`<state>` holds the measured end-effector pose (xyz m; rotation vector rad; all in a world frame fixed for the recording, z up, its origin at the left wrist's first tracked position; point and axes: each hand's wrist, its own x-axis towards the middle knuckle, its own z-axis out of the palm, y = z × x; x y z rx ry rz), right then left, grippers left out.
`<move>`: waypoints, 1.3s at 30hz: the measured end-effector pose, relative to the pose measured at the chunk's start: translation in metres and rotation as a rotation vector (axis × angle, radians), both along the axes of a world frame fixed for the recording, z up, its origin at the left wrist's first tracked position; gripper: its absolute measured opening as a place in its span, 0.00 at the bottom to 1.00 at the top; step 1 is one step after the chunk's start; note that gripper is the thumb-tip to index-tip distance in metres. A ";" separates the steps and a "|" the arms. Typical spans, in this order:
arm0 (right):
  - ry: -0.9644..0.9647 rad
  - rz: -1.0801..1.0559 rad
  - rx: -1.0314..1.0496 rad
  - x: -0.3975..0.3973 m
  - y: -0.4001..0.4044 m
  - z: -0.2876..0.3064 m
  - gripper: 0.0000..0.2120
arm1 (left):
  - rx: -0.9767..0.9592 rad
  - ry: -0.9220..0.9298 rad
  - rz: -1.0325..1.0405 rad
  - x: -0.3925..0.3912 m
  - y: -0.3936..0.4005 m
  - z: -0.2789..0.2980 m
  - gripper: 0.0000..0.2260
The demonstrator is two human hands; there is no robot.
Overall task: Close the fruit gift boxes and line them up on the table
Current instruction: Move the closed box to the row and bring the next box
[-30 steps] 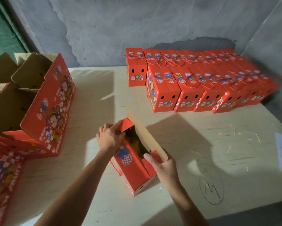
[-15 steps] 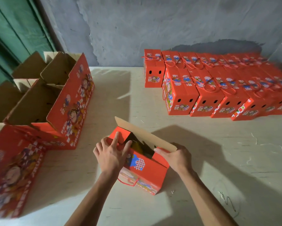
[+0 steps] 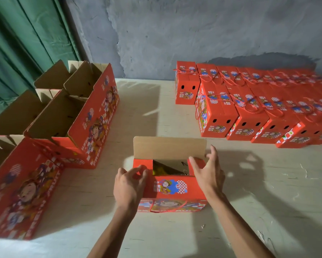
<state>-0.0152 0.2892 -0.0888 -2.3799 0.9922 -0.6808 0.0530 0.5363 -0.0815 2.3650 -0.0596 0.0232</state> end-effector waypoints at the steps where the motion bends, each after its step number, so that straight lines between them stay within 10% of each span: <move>1: -0.026 0.035 -0.001 -0.001 0.003 0.000 0.40 | -0.027 0.007 0.012 -0.003 0.001 -0.003 0.13; 16: -0.027 0.216 0.086 -0.011 -0.010 -0.011 0.18 | -0.124 0.120 -0.018 0.014 -0.016 -0.005 0.08; 22: 0.025 0.230 0.075 -0.003 -0.020 -0.006 0.16 | -0.207 0.073 -0.082 0.016 -0.016 -0.010 0.37; 30: -0.044 0.183 0.192 -0.004 -0.022 -0.004 0.08 | -0.287 -0.091 -0.141 0.017 -0.006 -0.019 0.16; 39: -0.028 0.496 0.591 -0.031 -0.037 -0.009 0.30 | -0.347 0.062 -0.171 0.009 -0.001 -0.011 0.37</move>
